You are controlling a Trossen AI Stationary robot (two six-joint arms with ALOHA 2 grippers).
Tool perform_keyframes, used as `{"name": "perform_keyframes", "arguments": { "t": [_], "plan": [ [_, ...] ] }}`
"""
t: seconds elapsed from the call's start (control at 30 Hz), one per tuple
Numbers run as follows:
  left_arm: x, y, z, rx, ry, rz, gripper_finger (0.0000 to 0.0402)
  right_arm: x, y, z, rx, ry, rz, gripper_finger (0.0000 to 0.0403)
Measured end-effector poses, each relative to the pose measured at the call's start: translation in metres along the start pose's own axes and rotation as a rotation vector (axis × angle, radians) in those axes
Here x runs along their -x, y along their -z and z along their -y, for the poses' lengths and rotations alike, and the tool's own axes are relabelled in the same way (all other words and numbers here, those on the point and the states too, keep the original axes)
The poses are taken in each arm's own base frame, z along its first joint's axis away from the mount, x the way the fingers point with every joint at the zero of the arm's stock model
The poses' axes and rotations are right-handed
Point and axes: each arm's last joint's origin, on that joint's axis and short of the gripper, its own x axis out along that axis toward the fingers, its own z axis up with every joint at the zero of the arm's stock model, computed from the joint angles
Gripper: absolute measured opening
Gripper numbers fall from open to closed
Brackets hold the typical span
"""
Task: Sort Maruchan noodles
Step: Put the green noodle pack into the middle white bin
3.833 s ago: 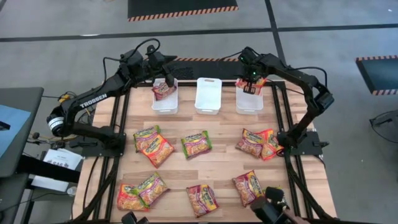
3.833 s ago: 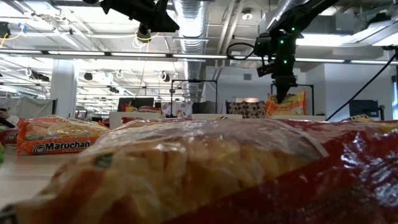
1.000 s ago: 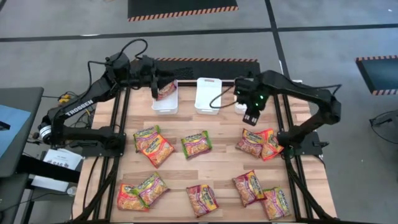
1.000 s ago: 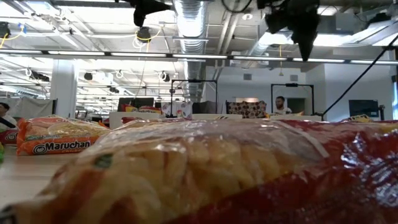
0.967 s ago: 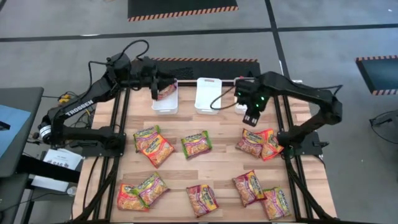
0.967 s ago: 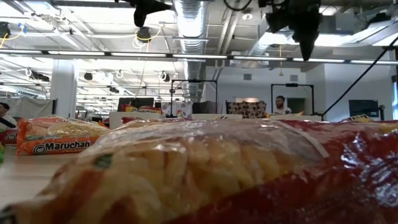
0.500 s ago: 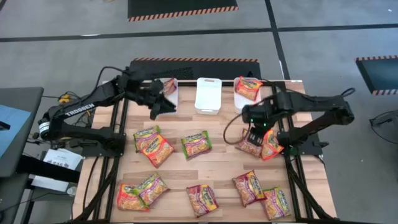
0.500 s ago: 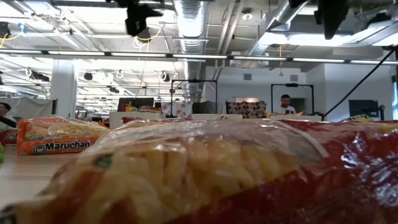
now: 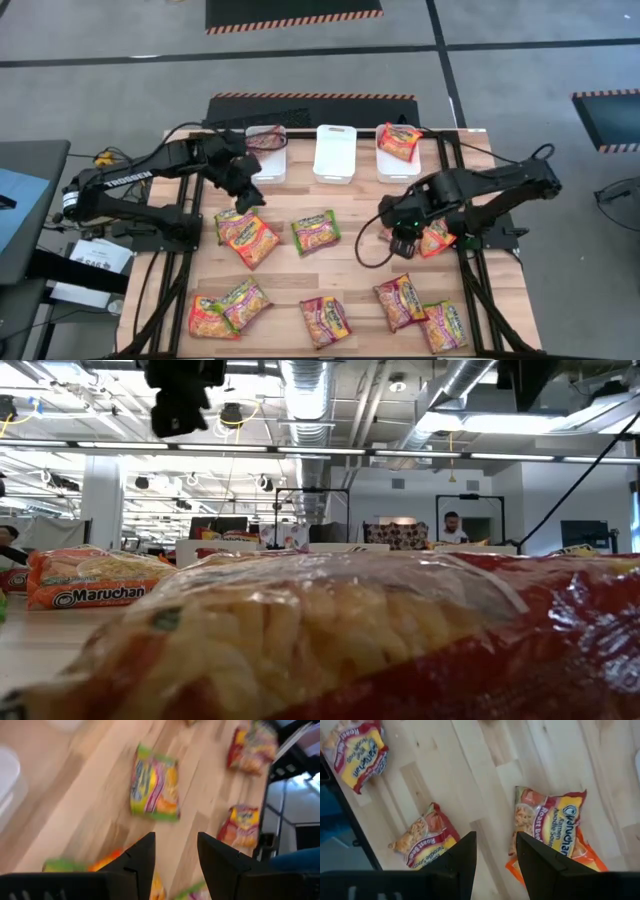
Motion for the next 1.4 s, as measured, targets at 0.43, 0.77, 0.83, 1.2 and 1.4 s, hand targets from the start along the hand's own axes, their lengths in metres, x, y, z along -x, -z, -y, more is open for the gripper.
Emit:
{"name": "perform_keyframes", "arguments": {
  "t": [0.43,0.77,0.83,1.2,1.4],
  "plan": [
    [-0.003,0.021,0.008,0.062,-0.042,-0.168,0.0132,-0.015,0.006,-0.023,0.053,0.007,-0.040,0.0164],
    [-0.009,0.032,0.035,0.135,0.055,-0.231,0.0132,-0.015,0.009,-0.027,0.046,0.025,-0.028,0.0164],
    [-0.010,0.039,0.044,0.162,0.075,-0.268,0.0132,-0.015,0.009,-0.027,0.047,0.025,-0.028,0.0164],
    [-0.021,0.074,0.079,0.168,0.053,-0.383,0.0132,-0.015,0.008,-0.026,0.056,0.045,-0.011,0.0164],
    [-0.051,0.107,0.069,0.284,-0.029,-0.437,0.0132,-0.015,0.008,-0.026,0.058,0.050,-0.010,0.0164]
  ]
}}
